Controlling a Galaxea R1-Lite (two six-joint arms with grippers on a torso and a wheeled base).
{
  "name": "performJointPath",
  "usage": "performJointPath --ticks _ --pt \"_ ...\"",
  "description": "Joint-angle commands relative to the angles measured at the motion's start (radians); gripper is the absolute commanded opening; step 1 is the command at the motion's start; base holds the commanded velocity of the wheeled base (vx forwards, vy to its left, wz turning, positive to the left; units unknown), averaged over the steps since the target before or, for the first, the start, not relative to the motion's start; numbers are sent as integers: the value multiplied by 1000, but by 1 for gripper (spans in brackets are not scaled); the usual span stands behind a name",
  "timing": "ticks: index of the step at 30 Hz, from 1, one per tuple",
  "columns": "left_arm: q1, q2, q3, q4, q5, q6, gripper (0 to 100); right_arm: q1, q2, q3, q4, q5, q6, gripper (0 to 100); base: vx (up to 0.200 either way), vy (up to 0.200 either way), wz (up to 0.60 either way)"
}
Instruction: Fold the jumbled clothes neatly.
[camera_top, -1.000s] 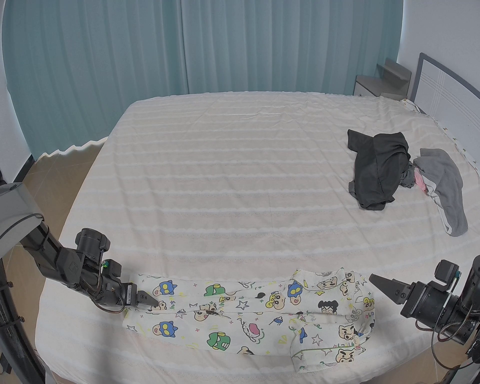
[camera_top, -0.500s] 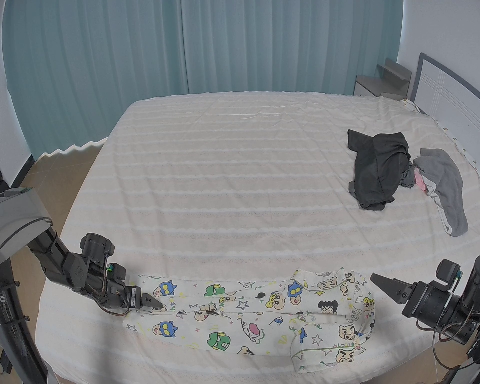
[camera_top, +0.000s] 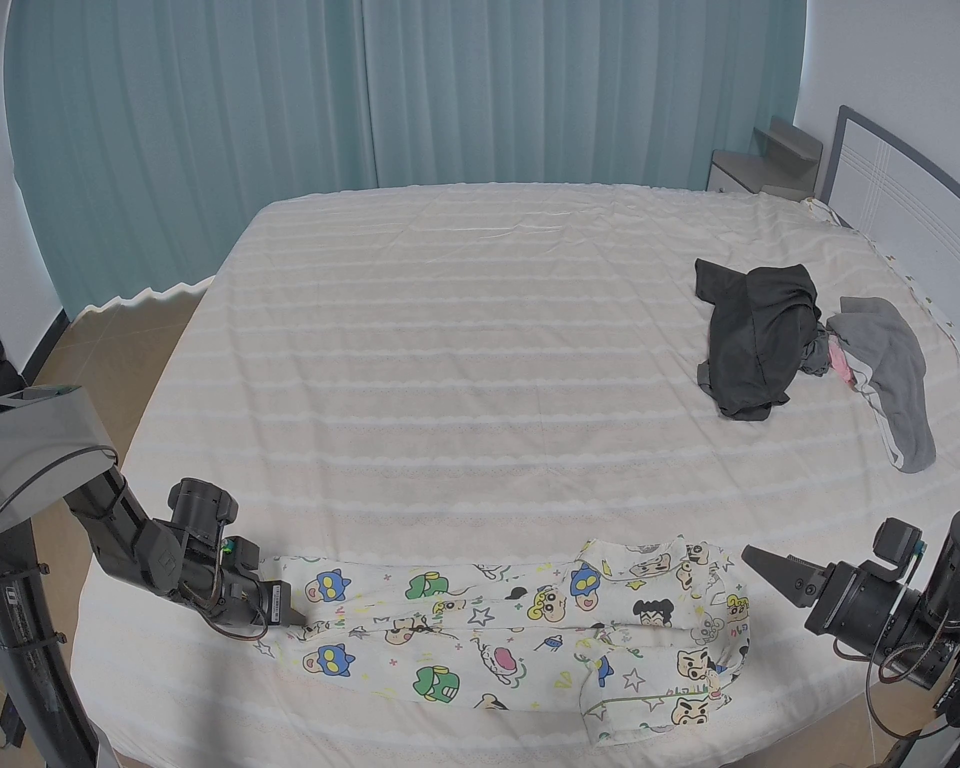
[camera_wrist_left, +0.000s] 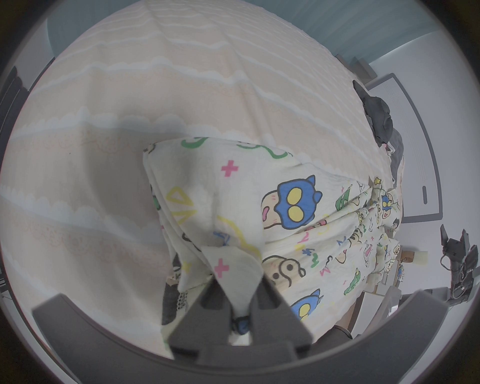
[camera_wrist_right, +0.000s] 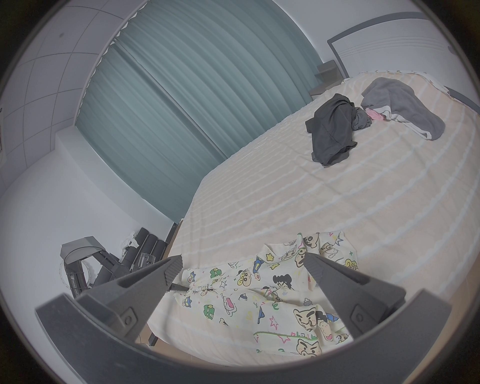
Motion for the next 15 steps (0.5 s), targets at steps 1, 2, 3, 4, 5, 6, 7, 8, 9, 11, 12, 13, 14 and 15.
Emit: performJointPath --ticks 1,2,3,4,5,6,7,8,9,11,12,13,14,15 --pt "3 -8 19 -1 -2 0 0 0 0 18 -2 0 1 100 0 0 0" --pt "6 -22 24 -1 -2 0 0 0 0 18 0 0 1 100 0 0 0" --pt "9 -43 28 2 -2 -2 0 0 0 18 0 0 1 100 0 0 0" --pt "14 -56 31 5 -2 -2 0 0 0 18 -2 0 1 100 0 0 0" --pt "18 -74 39 8 -4 -2 0 0 0 18 -2 0 1 100 0 0 0" --pt "21 -91 45 8 -4 0 0 -2 -2 18 -2 0 1 100 0 0 0" --pt "29 -109 53 10 -4 0 0 -2 -2 18 -2 0 1 100 0 0 0" --pt "29 -112 54 10 -4 0 0 0 -2 18 -2 0 1 100 0 0 0" --pt "41 -129 59 10 -5 1 0 0 -2 18 0 0 1 100 0 0 0" --pt "61 -145 62 11 -5 4 0 -2 -5 18 -2 0 -1 100 0 0 0" --pt "73 -152 62 11 -5 4 0 -2 -8 18 -2 0 -1 100 0 0 0" --pt "81 -155 64 11 -5 4 0 -2 -8 18 -2 0 -1 100 0 0 0" --pt "96 -158 64 11 -5 4 0 0 -13 18 -2 0 -1 100 0 0 0" --pt "104 -160 64 11 -5 4 0 0 -14 18 -2 2 -1 100 0 0 0"
